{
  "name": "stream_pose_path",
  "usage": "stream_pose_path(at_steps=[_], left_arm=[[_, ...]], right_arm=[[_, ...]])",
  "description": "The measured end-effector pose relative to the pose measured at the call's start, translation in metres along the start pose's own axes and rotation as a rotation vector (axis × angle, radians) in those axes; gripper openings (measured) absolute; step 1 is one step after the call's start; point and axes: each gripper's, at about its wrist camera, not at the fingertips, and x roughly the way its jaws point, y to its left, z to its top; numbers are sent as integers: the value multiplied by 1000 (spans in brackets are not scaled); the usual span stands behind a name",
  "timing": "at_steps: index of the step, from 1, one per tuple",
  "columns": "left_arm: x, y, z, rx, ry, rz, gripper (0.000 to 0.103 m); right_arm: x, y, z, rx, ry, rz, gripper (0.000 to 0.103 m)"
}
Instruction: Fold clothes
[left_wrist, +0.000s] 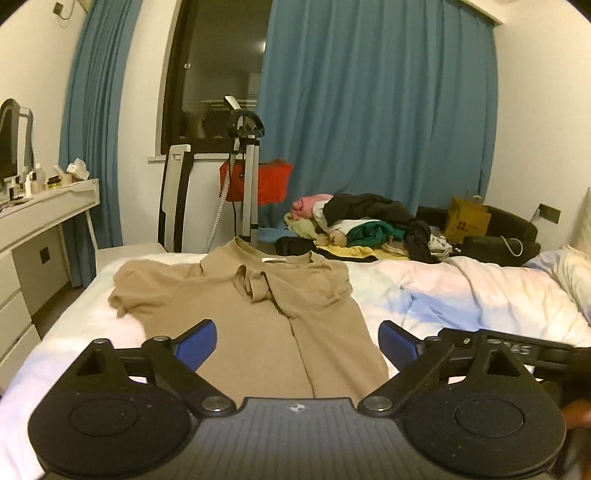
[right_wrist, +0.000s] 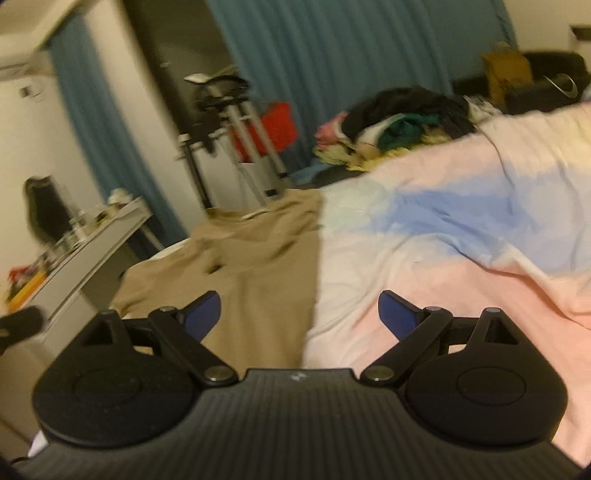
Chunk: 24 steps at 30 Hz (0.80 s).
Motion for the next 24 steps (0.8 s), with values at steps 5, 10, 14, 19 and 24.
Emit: stream_pose_path(at_steps=[5,10,14,19,24], left_arm=[[-15,10,-21,7,21,3,98],[-17,36,-23,10,14,32,100],[-12,70,-20,-55,13,65,100],[1,108,-18,-164,36,78,101],[23,138,-21,-155,18,114,101]], right_arm=[[-28,30,-18,-121,-29,36,94],[5,48,-17,-161,38,61,93],[52,74,-7,-243,91,93,93],[143,126,0,-315,167,170,93],[238,204,7,-422,214,250,93]])
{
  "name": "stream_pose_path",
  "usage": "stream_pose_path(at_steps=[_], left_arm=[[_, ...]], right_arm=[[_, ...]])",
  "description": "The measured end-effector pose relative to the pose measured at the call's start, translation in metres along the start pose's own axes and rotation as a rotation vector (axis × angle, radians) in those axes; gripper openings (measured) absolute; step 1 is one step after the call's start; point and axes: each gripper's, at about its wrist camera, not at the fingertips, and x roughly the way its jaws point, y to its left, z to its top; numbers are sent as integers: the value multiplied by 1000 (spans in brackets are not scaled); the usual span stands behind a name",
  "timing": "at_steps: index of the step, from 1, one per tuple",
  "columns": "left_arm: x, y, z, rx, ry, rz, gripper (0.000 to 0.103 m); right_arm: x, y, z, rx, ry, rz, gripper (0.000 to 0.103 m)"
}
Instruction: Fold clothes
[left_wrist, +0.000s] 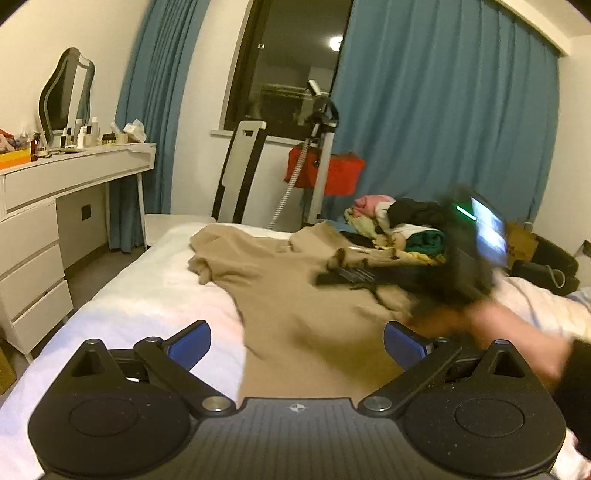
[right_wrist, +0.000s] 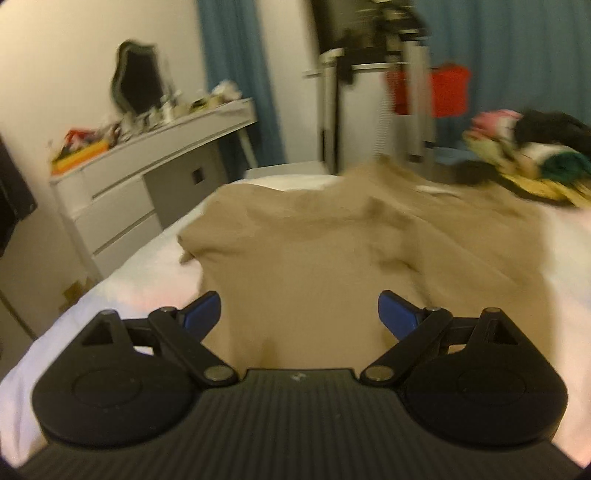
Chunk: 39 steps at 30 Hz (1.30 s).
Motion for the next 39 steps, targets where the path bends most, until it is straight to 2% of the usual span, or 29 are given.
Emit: stream_pose_path(at_steps=[4,7,11,12,14,15,16,17,20,26,30,35,39], left_arm=[[37,22,9,-21,-8,45,101],[59,46,9,-112,17,57,101],[78,67,4,-204,69,45,100],[79,69,3,-207,67,49,100],[79,71,3,-213,60,60,100],[78,73,3,-219,55,70,100],[75,72,2,-225,47,87,100],[74,76,3,-230,38,121,100],[66,85,7,-270,-3,190,100],[34,84,19,-292,-104,223,100],[23,75,25,-288,-120,192,100],[28,59,22,-251,-99,161,100],[44,47,16,-193,-75,165,100]], right_arm=[[83,50,38,-117,36,77,93],[138,79,57,-151,51,101,93],[196,102,62,-208,103,54,90],[204,104,60,-221,111,39,82],[207,98,60,-186,101,28,45],[205,94,62,-167,91,27,34],[201,90,63,-149,80,26,14],[195,89,63,-171,57,6,11],[163,77,68,-221,-42,-45,9],[75,7,98,-38,-245,-72,9],[28,-58,103,78,-321,-123,9],[11,-136,76,217,-308,-228,9],[27,-171,41,235,-231,-290,10]])
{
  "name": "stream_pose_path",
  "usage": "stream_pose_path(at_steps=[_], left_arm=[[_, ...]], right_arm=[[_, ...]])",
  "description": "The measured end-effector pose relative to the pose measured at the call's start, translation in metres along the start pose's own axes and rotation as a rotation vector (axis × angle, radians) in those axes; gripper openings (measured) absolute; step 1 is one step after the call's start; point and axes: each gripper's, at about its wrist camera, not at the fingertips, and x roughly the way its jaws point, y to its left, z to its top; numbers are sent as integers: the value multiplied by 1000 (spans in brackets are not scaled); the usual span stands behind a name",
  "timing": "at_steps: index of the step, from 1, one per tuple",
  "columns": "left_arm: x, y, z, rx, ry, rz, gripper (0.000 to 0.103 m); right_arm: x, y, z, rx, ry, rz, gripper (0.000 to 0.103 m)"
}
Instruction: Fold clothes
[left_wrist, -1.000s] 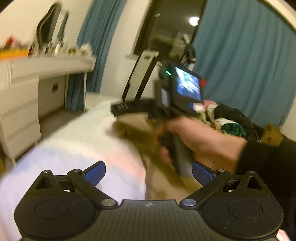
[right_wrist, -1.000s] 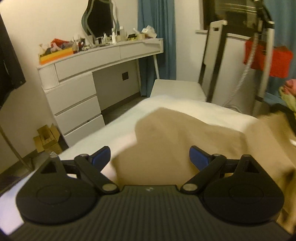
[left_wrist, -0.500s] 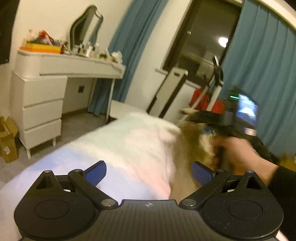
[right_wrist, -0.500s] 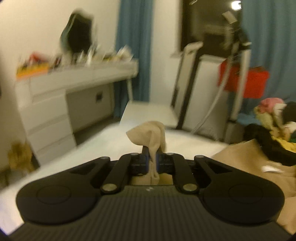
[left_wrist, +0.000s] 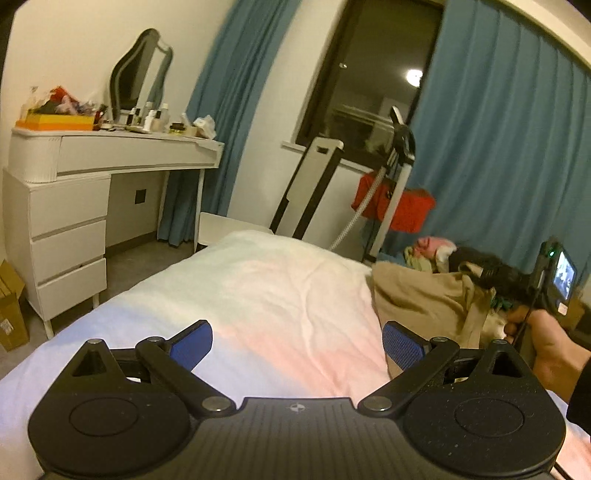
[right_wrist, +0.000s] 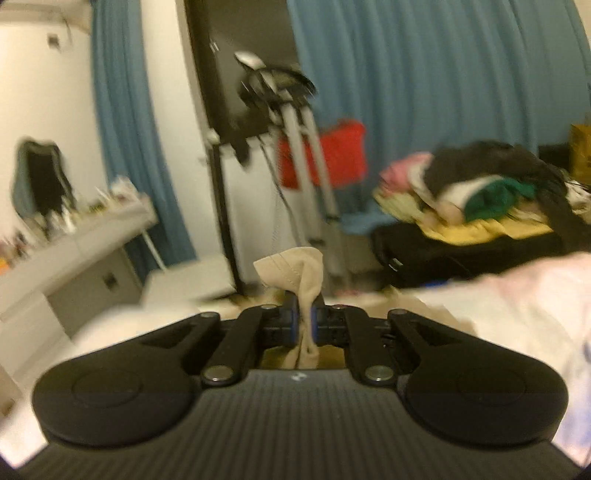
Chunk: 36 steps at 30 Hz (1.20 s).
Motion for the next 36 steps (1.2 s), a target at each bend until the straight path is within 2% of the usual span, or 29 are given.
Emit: stream_pose_path(at_steps=[3,4,5,6,7,10,15,20,25,28,31,36], left_arm=[[13,-5,-8,3,33,-13,100],[17,-7,-10,12,40,-17,100],[20,-9,-12,21,47,-20,100],[23,-11,-14,30,54,-23,100],[26,-13,-16,39,60,-27,100],[31,-18,-20,55,77,-52,100],[24,-21,-25,64,89,-91,100],[0,-28,-20,96,65,-121,100],[-38,-30,-17,104,76,-151,100],[-61,-28,-17,115,143,-174,99],[-79,-22,-13,167,192,-209,96],[-73,6,-8,163,389,-225,87]], right_arm=[[15,-11,-19,44,50,-22,14],[20,-13,-23,50,75,-24,26],[25,-14,-28,55,99,-25,56],[20,-14,-30,49,101,-22,73],[13,-12,-31,39,94,-18,94],[-11,-8,-33,14,78,-1,93],[-96,-2,-36,6,56,47,93],[-199,1,-60,-17,43,77,93],[-274,-3,-87,-7,58,44,93],[-304,-1,-87,5,26,36,93],[-324,-6,-86,53,-8,51,93],[-335,-22,-100,189,28,72,93]])
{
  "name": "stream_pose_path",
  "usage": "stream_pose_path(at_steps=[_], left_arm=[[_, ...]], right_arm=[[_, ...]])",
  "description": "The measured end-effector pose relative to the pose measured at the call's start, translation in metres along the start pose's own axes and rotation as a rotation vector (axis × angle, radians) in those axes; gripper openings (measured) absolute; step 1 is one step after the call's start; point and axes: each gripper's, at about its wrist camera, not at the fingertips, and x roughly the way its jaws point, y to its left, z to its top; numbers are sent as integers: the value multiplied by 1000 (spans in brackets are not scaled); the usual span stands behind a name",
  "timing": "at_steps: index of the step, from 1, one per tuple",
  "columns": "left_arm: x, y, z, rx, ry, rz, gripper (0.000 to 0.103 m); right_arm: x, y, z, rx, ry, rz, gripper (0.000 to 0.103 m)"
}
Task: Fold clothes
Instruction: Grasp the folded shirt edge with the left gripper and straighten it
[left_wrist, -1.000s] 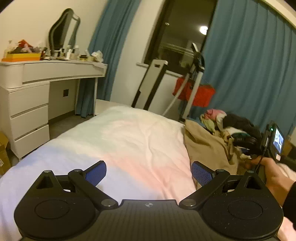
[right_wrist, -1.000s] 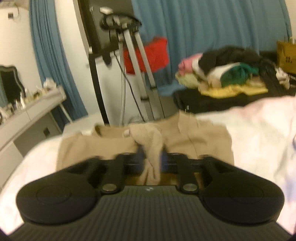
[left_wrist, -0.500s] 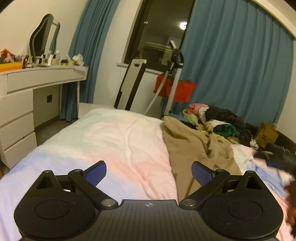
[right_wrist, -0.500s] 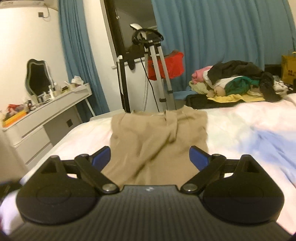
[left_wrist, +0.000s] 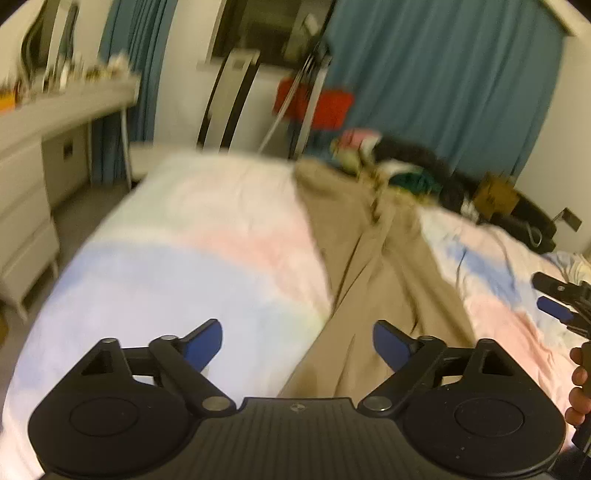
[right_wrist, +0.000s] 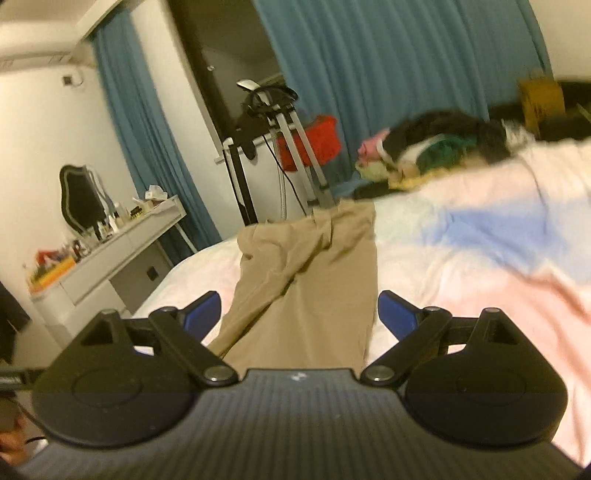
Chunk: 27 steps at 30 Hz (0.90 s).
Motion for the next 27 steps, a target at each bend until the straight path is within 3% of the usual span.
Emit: stream_pose_path(at_steps=[6,10,17,20,21,25,27], left_arm=[[26,56,-4,-260,227,-94,76],[52,71,-11,-330,365,-92,60],[75,63,-21,-266,472,-49,47],[74,60,-21,-238,495,-54,22],[72,57,-21,-216,493,-55,6],[50,31,-16,-61,411,-61,2],[28,6,-16,79,335,-54,2]], right_arm=[[6,-4,-8,58,74,1,93],[5,-3,-11,40,80,-1,93],[7,-6,-14,48,100,-6,93],[8,-7,-15,54,112,-10,93],[8,-8,-15,59,116,-9,93],[7,-11,-13,79,122,-2,93],[5,-11,-12,81,119,-1,93]])
